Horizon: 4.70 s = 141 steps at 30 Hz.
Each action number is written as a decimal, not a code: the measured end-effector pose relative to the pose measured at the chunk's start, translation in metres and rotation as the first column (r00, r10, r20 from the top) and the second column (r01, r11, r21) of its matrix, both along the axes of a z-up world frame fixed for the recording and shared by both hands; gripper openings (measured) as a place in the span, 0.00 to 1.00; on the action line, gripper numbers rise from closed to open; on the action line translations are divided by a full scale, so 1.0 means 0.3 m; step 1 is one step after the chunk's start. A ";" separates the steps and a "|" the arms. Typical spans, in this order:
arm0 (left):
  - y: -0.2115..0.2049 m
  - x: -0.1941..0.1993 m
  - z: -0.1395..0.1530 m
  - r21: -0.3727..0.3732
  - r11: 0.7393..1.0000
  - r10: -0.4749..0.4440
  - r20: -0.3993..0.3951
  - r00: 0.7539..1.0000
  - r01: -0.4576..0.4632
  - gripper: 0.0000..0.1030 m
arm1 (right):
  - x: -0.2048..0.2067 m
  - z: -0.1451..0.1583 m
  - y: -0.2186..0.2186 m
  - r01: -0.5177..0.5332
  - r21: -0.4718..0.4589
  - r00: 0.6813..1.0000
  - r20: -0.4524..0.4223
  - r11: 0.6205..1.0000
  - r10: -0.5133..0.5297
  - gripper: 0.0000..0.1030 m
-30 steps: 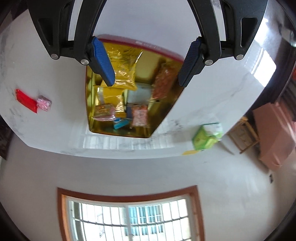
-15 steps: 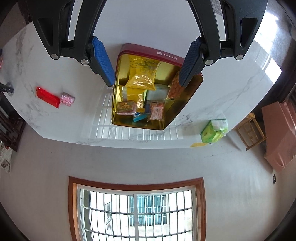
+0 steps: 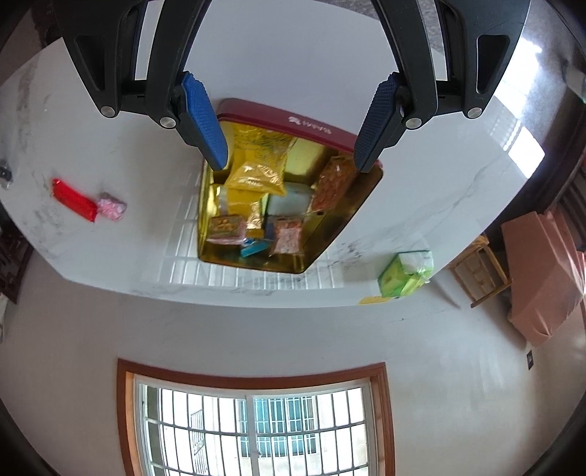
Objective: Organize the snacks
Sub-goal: 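Carry the silver foil packet into the tin with the right gripper and release it, then close the left gripper on the pink wrapped candy while the right tool moves toward the red packet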
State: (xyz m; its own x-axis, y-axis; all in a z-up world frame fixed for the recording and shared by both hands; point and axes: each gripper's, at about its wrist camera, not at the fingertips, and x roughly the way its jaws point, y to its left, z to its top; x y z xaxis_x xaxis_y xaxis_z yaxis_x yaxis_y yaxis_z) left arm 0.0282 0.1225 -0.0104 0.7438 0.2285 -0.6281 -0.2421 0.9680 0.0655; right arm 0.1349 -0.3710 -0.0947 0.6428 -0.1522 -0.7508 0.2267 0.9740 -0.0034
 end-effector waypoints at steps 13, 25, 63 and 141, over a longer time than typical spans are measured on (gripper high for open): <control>0.030 -0.011 -0.027 0.053 0.998 0.020 -0.019 1.000 -0.019 0.70 | -0.019 0.010 0.013 0.011 0.093 1.000 -0.013 0.996 -0.010 0.32; 0.070 -0.012 -0.048 0.048 0.998 0.039 -0.046 0.998 -0.037 0.70 | -0.021 0.133 0.313 -0.191 0.090 0.981 0.033 0.978 0.189 0.32; 0.323 -0.076 -0.178 0.023 0.990 0.139 -0.117 0.983 -0.137 0.70 | 0.093 0.248 1.619 -0.790 0.146 0.603 0.009 0.596 0.798 0.32; -0.671 0.817 -0.280 -0.240 0.665 -0.733 -0.388 0.558 0.708 0.70 | -0.076 0.012 0.158 -0.189 0.018 0.979 0.084 0.982 0.187 0.71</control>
State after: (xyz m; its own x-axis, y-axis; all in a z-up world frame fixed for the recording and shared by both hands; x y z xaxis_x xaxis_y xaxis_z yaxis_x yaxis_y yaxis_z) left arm 0.2732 -0.0788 -0.0944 0.3040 -0.3050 -0.9025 0.5783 0.8119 -0.0796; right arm 0.1122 -0.3238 -0.0912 0.7175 -0.0037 -0.6966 0.0378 0.9987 0.0336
